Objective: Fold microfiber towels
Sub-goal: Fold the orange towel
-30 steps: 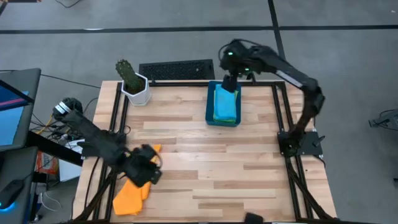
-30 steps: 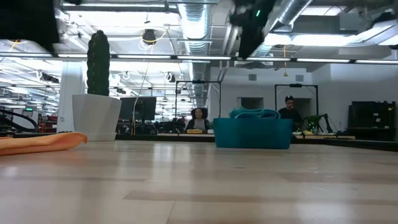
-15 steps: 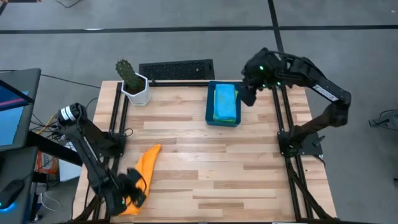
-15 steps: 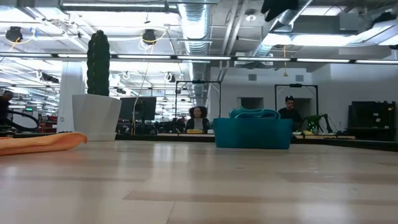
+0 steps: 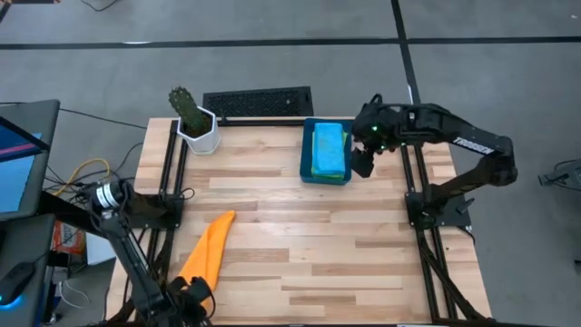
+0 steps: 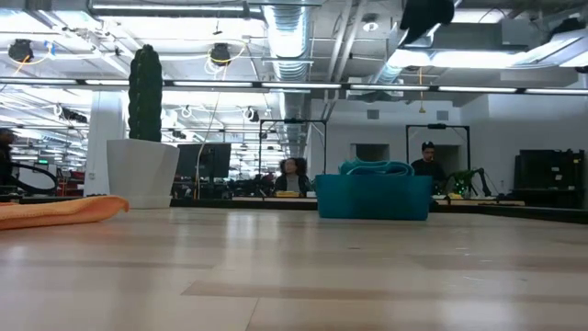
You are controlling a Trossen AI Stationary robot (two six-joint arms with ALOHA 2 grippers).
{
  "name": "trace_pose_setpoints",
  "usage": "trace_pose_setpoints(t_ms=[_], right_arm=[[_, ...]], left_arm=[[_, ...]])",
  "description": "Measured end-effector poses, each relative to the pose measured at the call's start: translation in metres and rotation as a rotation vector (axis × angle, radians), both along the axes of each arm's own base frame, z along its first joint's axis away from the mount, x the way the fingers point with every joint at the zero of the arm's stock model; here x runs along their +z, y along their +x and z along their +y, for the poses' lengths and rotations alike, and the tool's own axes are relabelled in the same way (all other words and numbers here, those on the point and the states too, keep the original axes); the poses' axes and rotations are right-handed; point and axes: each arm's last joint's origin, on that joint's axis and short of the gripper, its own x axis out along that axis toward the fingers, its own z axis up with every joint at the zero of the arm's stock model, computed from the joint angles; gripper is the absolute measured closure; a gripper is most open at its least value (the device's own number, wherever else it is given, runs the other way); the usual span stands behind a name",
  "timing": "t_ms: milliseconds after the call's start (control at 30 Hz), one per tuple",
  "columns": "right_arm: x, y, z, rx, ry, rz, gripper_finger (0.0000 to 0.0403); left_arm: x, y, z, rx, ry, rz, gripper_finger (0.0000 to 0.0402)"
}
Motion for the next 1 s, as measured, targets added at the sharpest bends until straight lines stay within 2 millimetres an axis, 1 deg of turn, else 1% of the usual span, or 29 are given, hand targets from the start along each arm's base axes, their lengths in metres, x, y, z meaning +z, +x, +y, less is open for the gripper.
trace_pose_setpoints(t_ms=[100,167,367,567,767,867,1000], right_arm=[[-0.01,0.005,0.004,0.018,0.005,0.017,0.0145],[-0.011,0.005,0.006,0.031,0.007,0.02,0.0145],[-0.012,0.006,0.013,0.05,0.012,0.021,0.0145],[-0.012,0.007,0.013,0.047,0.016,0.019,0.0145],[-0.012,0.007,0.013,0.047,0.016,0.019,0.0145],[-0.012,0.007,0.013,0.047,0.016,0.018,0.0145],[-0.012,0.007,0.013,0.048,0.016,0.018,0.0145]], left_arm=[[0.001,0.0,0.0,-0.013,0.078,0.036,0.0294],[0.0,0.0,0.001,-0.017,0.105,0.043,0.0294],[-0.002,0.002,-0.005,-0.054,0.073,0.014,0.0294],[-0.002,0.0,-0.001,-0.051,0.113,0.029,0.0294],[-0.003,0.0,0.0,-0.085,0.131,0.029,0.0294],[-0.008,0.001,-0.003,-0.088,0.136,0.039,0.0294],[-0.022,0.006,-0.011,-0.131,0.106,0.064,0.0294]])
